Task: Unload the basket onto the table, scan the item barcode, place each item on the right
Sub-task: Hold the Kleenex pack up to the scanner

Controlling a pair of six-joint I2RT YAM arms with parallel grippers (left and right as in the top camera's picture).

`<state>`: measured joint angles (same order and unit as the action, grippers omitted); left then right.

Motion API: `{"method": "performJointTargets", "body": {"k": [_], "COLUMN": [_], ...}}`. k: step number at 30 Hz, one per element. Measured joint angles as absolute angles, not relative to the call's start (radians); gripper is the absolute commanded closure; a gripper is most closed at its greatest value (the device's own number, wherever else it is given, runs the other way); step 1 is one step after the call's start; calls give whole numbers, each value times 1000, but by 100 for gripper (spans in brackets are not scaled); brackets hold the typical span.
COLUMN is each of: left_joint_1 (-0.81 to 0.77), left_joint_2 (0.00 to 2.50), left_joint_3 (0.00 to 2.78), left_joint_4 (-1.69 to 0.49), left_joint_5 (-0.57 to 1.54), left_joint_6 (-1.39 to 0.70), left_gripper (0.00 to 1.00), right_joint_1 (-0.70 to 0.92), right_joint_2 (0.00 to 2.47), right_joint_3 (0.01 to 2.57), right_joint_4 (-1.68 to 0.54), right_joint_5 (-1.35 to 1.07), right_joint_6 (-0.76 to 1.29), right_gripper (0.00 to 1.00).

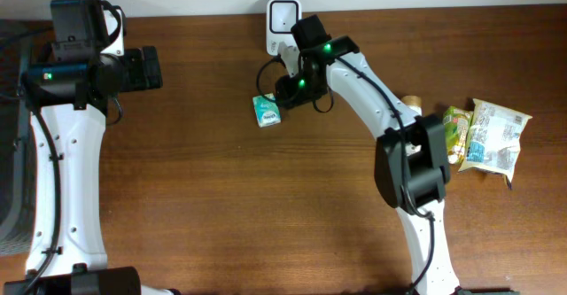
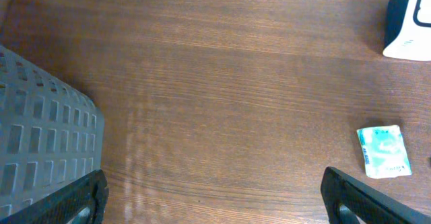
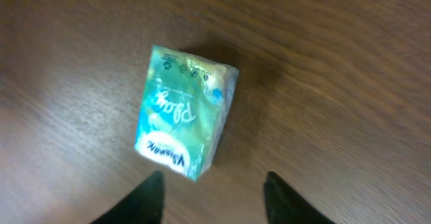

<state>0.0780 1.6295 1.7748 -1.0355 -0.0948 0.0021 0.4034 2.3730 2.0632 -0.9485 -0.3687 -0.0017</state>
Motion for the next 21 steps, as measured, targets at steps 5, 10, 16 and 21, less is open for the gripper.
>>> {"method": "performJointTargets", "body": {"k": [5,10,16,21], "left_joint_1": [78,78,78,78], "left_joint_2": [1629,1629,1629,1629], "left_joint_3": [1775,1775,1775,1775], "left_joint_4": [-1036,-1036,-1035,-1036], "left_joint_5": [-95,-95,-95,-95], "left_joint_6": [2,2,2,2], "left_gripper": [1,1,1,1], "right_joint_1": [407,407,407,407], "right_joint_2": [2430,2458,2488,2488], "right_joint_3": [2060,2047,2039,2039], "right_joint_4": [-909,-840,-809,-807], "right_joint_5": [-426,-503,-547,-581], "right_joint_6": [-13,-9,29,53], "right_gripper": [64,69,88,96]}}
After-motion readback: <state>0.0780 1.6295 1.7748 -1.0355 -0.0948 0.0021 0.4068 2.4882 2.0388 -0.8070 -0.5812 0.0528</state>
